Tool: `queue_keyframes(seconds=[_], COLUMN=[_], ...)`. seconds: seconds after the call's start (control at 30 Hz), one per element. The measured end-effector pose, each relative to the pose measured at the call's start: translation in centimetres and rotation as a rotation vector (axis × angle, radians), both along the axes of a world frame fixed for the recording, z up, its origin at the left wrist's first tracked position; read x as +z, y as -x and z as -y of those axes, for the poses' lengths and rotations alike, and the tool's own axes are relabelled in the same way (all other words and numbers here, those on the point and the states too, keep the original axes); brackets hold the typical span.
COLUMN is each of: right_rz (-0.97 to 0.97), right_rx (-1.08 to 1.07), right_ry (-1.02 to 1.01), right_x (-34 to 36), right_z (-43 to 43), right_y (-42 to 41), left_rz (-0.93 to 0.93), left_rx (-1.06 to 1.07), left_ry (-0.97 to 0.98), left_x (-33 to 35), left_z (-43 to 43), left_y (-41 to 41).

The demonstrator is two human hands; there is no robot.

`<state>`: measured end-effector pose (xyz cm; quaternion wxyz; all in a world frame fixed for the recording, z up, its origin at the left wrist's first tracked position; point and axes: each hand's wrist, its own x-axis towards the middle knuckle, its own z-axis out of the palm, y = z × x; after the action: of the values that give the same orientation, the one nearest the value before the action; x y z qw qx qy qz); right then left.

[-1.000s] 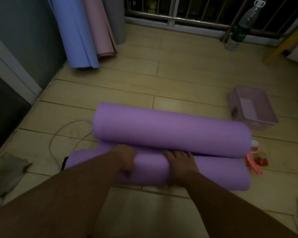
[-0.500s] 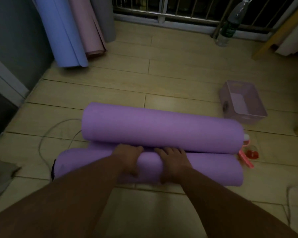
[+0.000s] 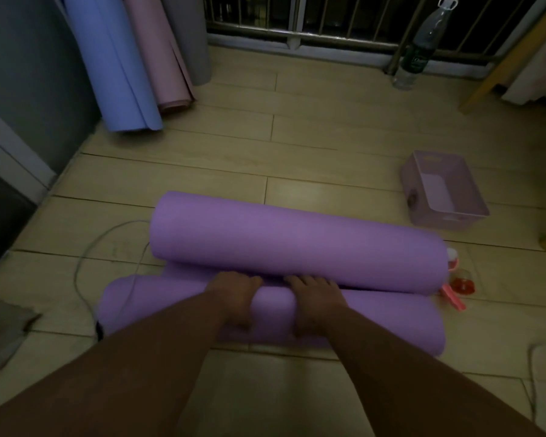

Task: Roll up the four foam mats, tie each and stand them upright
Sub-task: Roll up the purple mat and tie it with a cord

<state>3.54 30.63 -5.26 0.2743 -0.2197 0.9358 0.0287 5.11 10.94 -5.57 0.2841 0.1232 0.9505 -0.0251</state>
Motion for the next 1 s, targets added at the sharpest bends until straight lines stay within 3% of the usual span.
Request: queue_keyframes(seconds=[0.1, 0.2, 0.4, 0.53, 0.7, 0.8, 1.0], right_rz=[-0.118, -0.050, -0.006, 0.096, -0.044, 0.023, 0.287], right_rx=[0.047, 0.035, -0.062, -0.021, 0.086, 0.056, -0.084], right_ry=[0.017, -0.013, -0.006, -0.012, 0.003, -0.052, 0.003], right_x=[-0.1, -0.4, 0.0, 0.6, 0.2, 0.6, 0.3], right_z=[-1.0, -0.8, 0.4, 0.8, -1.0, -0.5, 0.7], right_y=[-0.3, -0.4, 1.5, 2.3, 0.6, 0.7, 3.0], left_rz=[0.099, 0.184, -0.034, 0.010, 0.096, 0.162, -0.059], left_rx=[0.042, 0.083, -0.008, 0.057, 0.048, 0.057, -0.004], left_ry=[-0.041, -0.120, -0.103, -0.077, -0.146, -0.163, -0.109], left_x=[0.8, 0.6, -1.0, 0.2, 1.0, 0.8, -1.3], left_z=[0.6, 1.1, 2.2, 1.6, 1.5, 1.6, 1.8], left_y=[1.3, 1.5, -2.0, -0.9, 1.5, 1.1, -2.3])
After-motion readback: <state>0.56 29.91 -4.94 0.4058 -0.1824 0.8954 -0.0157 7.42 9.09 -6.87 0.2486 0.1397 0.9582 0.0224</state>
